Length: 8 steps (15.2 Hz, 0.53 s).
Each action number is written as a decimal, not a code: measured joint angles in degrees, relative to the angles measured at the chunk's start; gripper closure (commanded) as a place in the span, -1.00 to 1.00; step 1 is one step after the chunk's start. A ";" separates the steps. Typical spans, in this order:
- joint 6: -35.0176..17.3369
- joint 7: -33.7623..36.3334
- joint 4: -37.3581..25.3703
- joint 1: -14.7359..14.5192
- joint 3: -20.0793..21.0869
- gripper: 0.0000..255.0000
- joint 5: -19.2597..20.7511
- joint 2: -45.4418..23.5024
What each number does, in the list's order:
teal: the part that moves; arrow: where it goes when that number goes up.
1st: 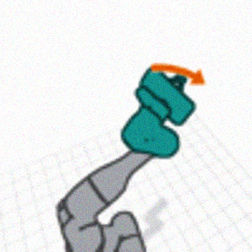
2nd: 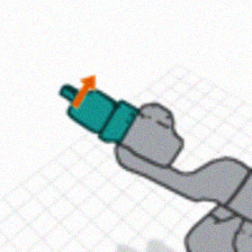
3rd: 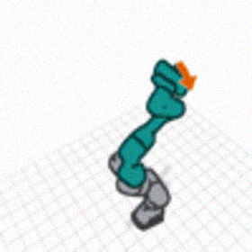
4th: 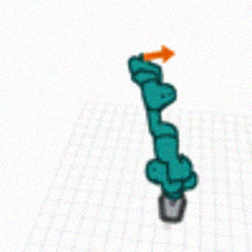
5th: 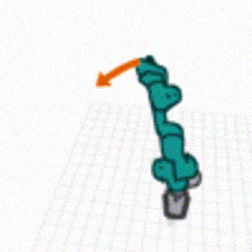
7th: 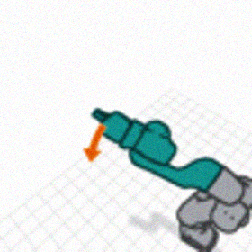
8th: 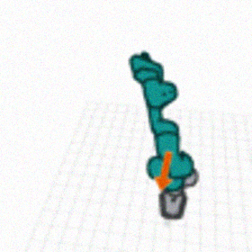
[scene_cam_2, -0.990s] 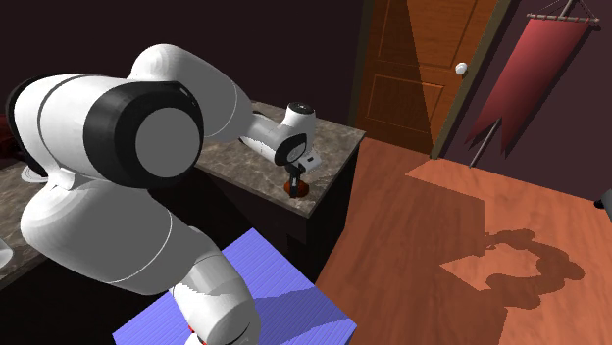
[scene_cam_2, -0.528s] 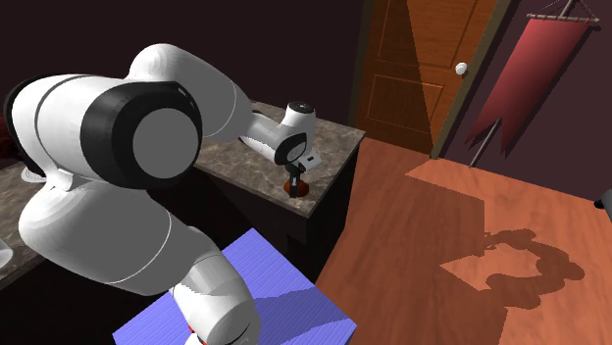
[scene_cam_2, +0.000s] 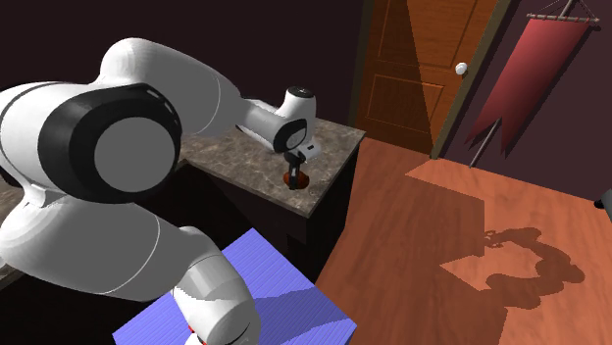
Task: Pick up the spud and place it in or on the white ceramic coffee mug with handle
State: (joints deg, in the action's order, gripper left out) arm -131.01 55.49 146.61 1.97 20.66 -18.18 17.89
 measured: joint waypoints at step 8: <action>7.04 0.43 -3.26 0.17 -1.11 1.00 0.51 3.79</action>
State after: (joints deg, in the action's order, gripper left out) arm -123.97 55.92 143.34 2.14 19.55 -17.67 21.67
